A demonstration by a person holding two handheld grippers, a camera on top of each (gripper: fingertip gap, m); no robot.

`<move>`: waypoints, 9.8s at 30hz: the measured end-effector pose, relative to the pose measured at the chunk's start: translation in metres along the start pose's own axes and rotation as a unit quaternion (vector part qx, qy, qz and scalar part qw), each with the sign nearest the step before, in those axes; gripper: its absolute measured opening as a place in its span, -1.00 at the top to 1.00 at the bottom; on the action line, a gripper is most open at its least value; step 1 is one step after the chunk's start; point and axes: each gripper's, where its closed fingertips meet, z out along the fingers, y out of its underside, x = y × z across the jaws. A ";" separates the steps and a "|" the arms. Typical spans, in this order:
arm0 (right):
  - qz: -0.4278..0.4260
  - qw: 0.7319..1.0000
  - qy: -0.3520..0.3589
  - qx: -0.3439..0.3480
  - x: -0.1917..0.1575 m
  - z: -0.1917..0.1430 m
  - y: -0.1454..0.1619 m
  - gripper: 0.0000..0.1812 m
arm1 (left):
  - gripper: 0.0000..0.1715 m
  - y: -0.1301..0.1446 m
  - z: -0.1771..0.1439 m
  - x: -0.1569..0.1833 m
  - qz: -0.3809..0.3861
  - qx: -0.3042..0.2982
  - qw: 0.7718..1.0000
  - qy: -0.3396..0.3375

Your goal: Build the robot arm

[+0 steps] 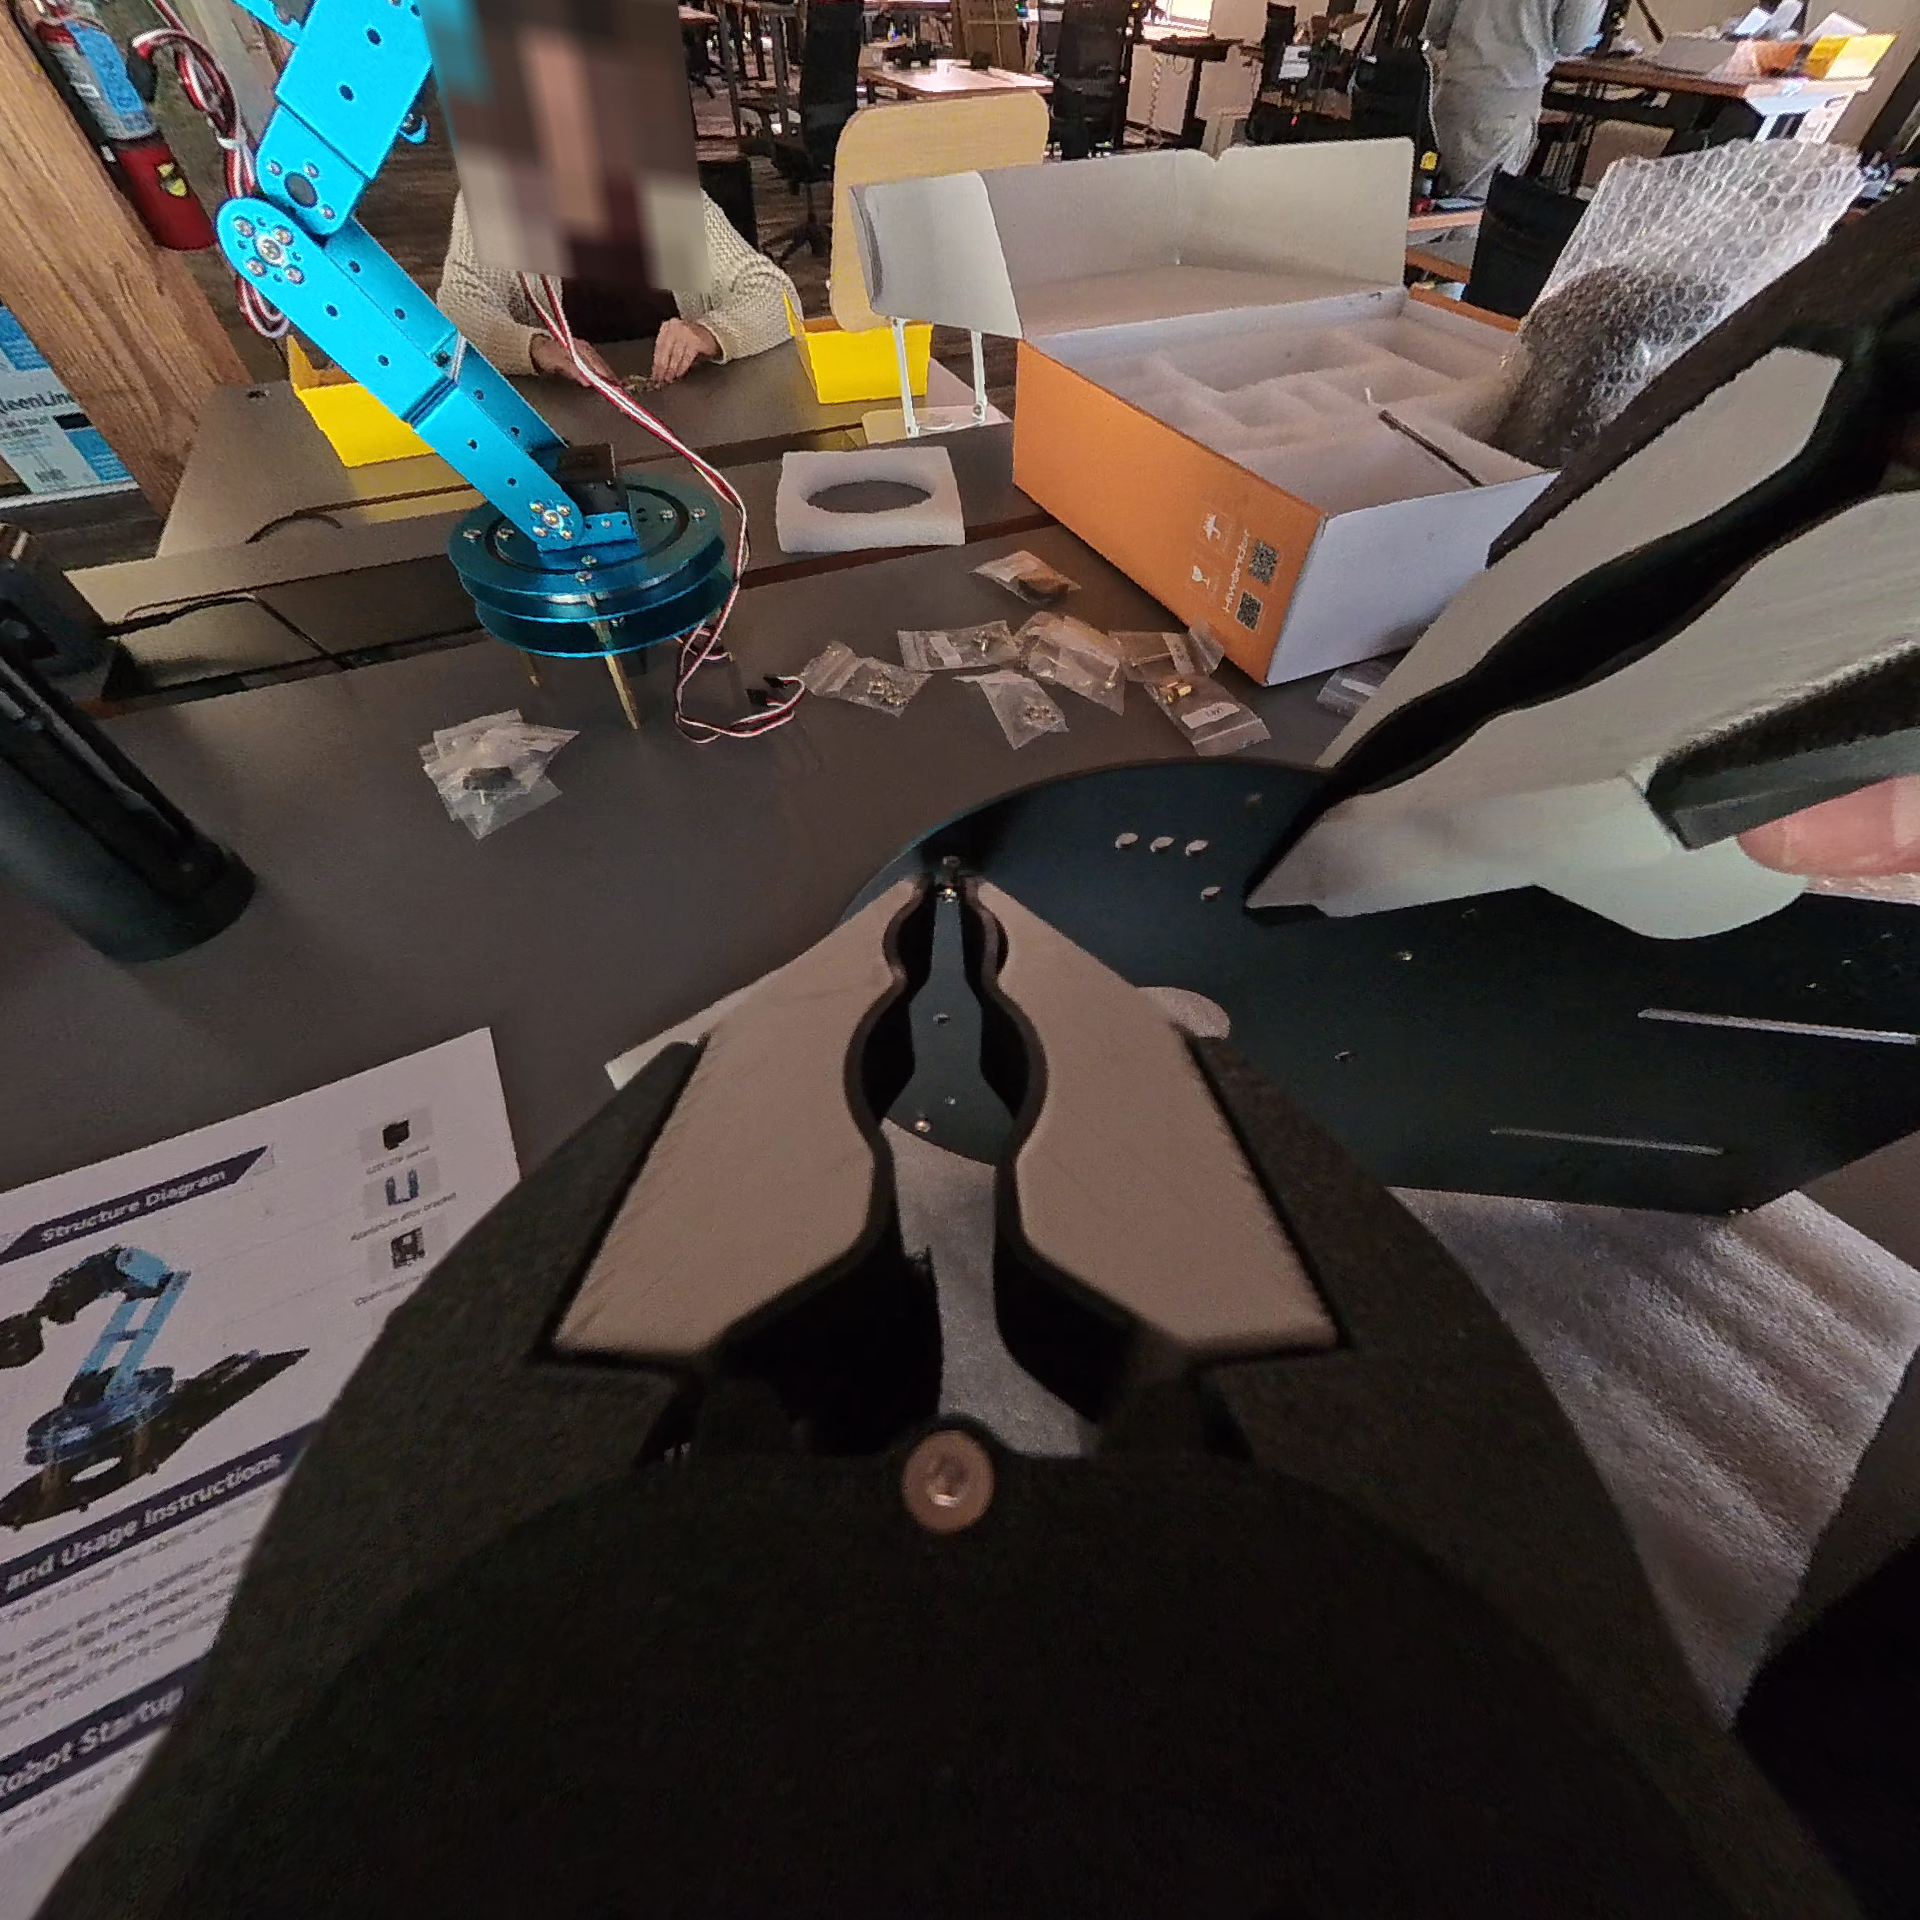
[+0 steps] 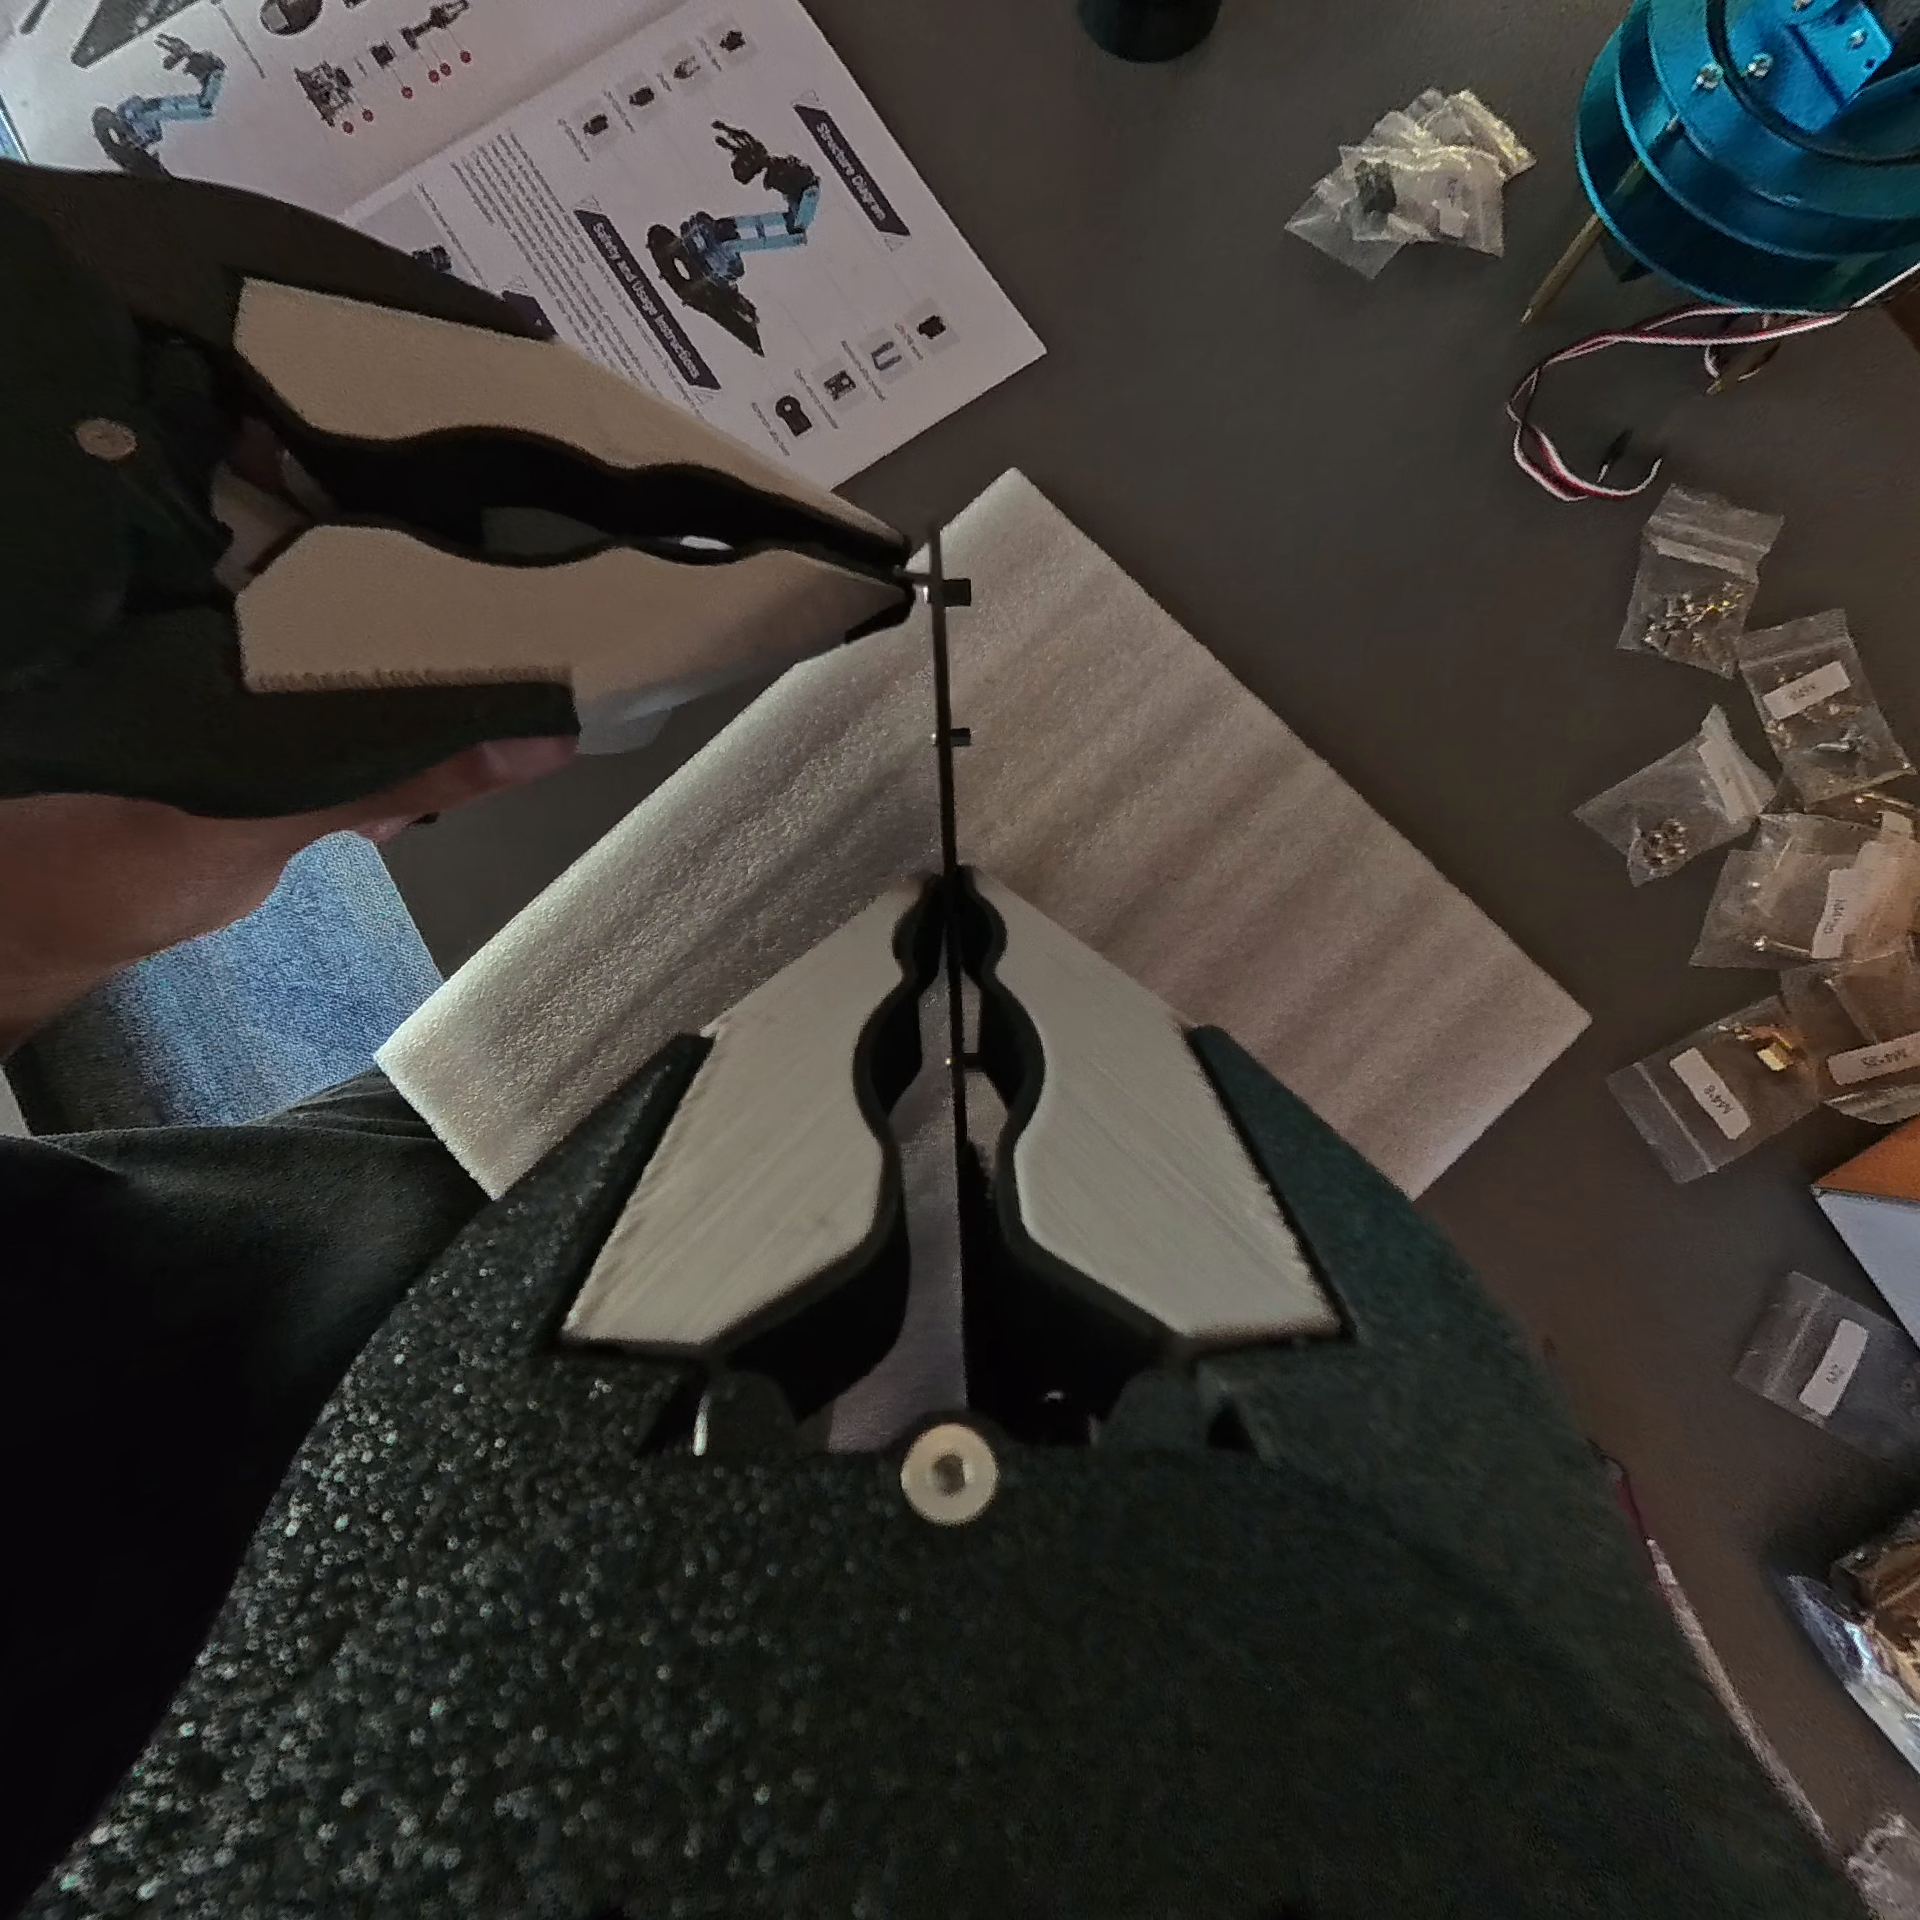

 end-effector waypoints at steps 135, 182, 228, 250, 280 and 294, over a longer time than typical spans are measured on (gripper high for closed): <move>-0.006 1.000 -0.007 -0.020 0.007 0.005 0.001 0.98 | 1.00 0.000 0.008 -0.003 -0.048 0.086 0.989 -0.111; -0.004 0.999 -0.017 -0.029 0.007 0.006 0.002 0.97 | 0.80 0.118 0.021 0.136 0.142 -0.215 0.940 0.223; 0.006 0.999 -0.031 -0.043 0.017 0.007 0.003 0.97 | 0.83 0.131 0.029 0.145 0.055 -0.229 0.956 0.176; 0.009 0.999 -0.032 -0.035 0.017 0.008 0.002 0.97 | 0.97 0.155 -0.060 0.048 0.188 -0.287 0.907 0.246; 0.008 0.999 -0.037 -0.033 0.021 0.009 0.002 0.96 | 0.88 0.150 -0.063 0.062 -0.044 -0.211 0.974 0.064; 0.014 0.999 -0.036 -0.033 0.025 0.010 0.002 0.95 | 0.81 0.157 -0.073 0.042 -0.051 -0.219 0.974 0.010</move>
